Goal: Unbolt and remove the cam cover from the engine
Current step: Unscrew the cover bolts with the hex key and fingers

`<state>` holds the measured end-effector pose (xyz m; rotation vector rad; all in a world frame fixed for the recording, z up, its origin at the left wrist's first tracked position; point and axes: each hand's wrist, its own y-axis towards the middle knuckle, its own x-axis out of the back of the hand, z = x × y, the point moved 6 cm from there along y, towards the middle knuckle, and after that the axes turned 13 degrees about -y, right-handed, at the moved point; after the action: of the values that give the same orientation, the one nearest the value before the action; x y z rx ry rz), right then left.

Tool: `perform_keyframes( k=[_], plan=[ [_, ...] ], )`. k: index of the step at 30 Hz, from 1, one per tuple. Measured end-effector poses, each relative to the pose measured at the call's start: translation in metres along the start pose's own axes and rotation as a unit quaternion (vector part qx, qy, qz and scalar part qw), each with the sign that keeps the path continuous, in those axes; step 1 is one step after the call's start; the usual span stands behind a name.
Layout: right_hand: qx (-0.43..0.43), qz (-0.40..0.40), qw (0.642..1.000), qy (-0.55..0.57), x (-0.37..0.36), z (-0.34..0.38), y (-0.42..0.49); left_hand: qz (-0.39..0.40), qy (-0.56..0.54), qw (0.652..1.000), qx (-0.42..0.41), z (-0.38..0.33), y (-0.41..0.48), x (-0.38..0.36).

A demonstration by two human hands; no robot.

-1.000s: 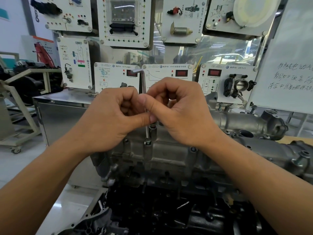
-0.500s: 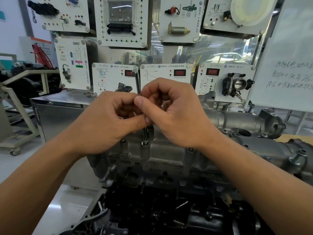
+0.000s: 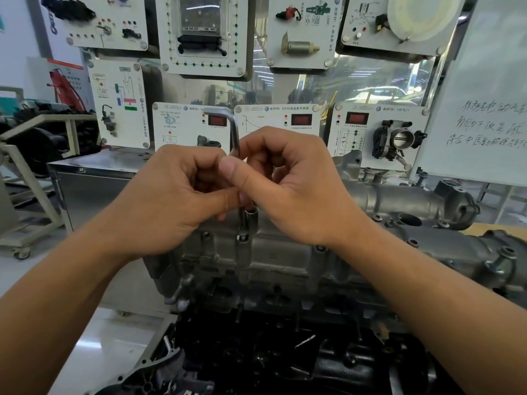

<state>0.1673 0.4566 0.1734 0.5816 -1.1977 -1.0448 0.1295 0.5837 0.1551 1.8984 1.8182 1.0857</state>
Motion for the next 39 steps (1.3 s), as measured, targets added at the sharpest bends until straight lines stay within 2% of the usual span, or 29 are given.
perform_keyframes(
  k=[8, 14, 29, 39],
  plan=[
    [0.011, 0.002, 1.000, -0.014, 0.0007, 0.0012, -0.0005, -0.029, 0.011, 0.999, 0.006, 0.0011, -0.0008, 0.0008],
    [0.012, 0.039, 0.999, 0.003, -0.0011, 0.0008, -0.0012, 0.047, -0.027, 0.998, 0.023, -0.0023, -0.0031, -0.0026],
    [0.013, 0.017, 1.000, 0.001, -0.0001, 0.0020, -0.0015, 0.075, -0.039, 0.996, 0.014, -0.0043, -0.0039, -0.0046],
    [0.024, -0.009, 1.000, -0.005, 0.0018, 0.0011, -0.0020, 0.010, 0.006, 1.000, -0.021, -0.0045, -0.0012, -0.0024]
  ],
)
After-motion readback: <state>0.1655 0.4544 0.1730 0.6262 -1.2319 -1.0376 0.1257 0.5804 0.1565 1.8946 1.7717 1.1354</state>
